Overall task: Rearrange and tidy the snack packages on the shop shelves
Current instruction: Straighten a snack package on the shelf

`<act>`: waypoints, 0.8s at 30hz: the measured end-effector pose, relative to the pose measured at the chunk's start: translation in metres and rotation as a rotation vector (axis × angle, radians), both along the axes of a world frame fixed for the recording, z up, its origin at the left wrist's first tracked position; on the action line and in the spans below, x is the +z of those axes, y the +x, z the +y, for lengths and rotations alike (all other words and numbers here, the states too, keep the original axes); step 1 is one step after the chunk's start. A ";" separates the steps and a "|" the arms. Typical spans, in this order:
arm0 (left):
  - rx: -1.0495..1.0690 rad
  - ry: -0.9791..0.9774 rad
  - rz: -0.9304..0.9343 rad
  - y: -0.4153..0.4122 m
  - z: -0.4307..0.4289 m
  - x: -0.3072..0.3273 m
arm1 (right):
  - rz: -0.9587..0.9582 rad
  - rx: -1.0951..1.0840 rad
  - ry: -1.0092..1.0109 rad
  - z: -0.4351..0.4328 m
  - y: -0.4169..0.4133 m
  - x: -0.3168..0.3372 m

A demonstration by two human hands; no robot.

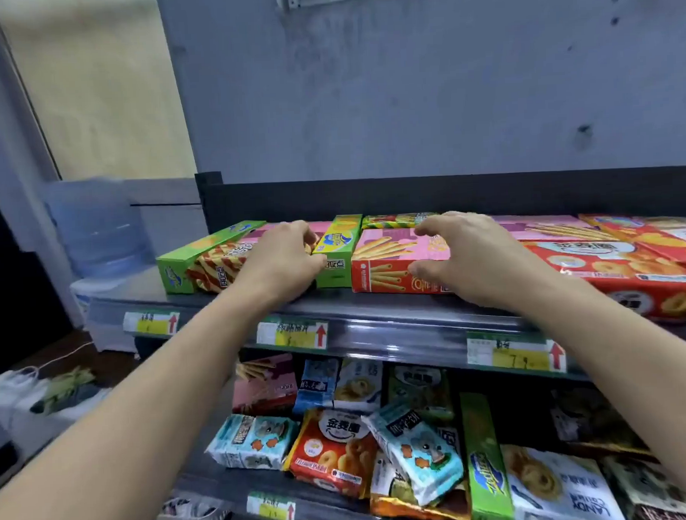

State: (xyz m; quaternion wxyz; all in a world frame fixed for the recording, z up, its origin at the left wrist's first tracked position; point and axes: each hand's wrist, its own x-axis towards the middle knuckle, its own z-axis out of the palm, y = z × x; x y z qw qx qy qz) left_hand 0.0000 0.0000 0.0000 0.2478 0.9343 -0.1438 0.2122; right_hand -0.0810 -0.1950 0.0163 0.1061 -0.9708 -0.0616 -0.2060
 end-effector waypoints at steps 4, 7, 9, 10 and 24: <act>0.092 0.072 -0.079 0.018 0.018 -0.006 | -0.004 0.008 -0.012 0.020 0.008 0.003; 0.270 0.188 -0.120 0.032 0.052 -0.007 | -0.007 0.026 -0.016 0.045 0.021 0.002; 0.407 0.229 -0.111 0.039 0.082 -0.001 | -0.016 0.044 -0.020 0.065 0.029 0.003; 0.463 0.230 -0.064 0.043 0.098 0.001 | -0.017 0.053 -0.018 0.074 0.032 0.004; 0.270 -0.076 0.136 0.075 0.172 -0.023 | -0.016 0.172 -0.036 0.171 0.056 -0.004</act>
